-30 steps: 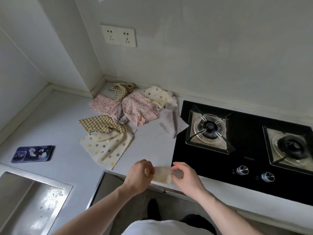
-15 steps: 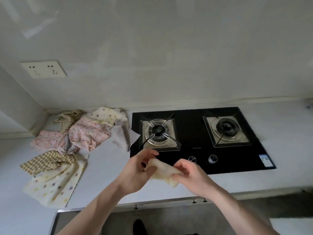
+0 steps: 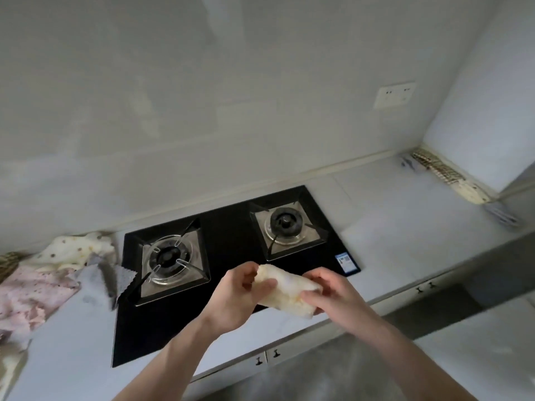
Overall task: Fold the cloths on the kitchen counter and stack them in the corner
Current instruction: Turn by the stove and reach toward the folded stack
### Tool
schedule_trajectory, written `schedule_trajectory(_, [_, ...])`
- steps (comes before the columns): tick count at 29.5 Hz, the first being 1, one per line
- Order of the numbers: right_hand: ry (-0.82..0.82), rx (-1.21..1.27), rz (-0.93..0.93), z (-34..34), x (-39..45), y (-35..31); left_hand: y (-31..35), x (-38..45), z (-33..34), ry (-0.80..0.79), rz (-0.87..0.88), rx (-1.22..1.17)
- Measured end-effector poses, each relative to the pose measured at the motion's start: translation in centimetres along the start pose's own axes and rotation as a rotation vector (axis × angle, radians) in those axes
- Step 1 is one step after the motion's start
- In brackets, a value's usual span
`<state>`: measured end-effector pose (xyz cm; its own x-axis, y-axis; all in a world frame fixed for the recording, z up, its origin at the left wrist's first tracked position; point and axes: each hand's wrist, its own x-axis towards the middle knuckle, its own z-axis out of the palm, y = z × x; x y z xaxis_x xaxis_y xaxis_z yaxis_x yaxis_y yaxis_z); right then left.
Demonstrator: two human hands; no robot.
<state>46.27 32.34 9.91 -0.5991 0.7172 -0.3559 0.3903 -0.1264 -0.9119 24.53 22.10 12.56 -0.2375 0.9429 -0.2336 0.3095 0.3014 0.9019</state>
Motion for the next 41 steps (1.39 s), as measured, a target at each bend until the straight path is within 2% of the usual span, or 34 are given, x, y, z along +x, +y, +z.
schedule_trajectory(6, [0.078,-0.027,0.082,-7.1,0.6,2.1,4.1,5.9,5.2,-0.081,0.042,0.027])
schedule_trajectory(9, [0.174,-0.058,0.092,-10.1,1.4,2.7,5.6,9.7,6.7,-0.163,0.014,0.084])
schedule_trajectory(14, [0.339,0.04,0.135,-14.5,2.2,3.3,7.0,16.2,9.3,-0.283,0.031,0.202])
schedule_trajectory(21, [0.471,0.062,0.148,-20.1,3.7,4.1,9.2,23.5,13.8,-0.339,0.043,0.274])
schedule_trajectory(27, [0.502,0.028,0.168,-25.8,7.3,4.3,11.4,29.5,16.9,-0.326,0.009,0.266])
schedule_trajectory(33, [0.343,-0.094,0.199,-32.8,12.0,5.0,13.4,34.6,20.8,-0.205,-0.07,0.302])
schedule_trajectory(37, [0.289,-0.114,0.184,-38.0,14.3,5.7,13.9,36.4,24.0,-0.097,-0.129,0.202])
schedule_trajectory(41, [0.268,0.034,0.24,-41.7,16.6,6.9,14.1,37.2,26.6,0.019,-0.166,0.046])
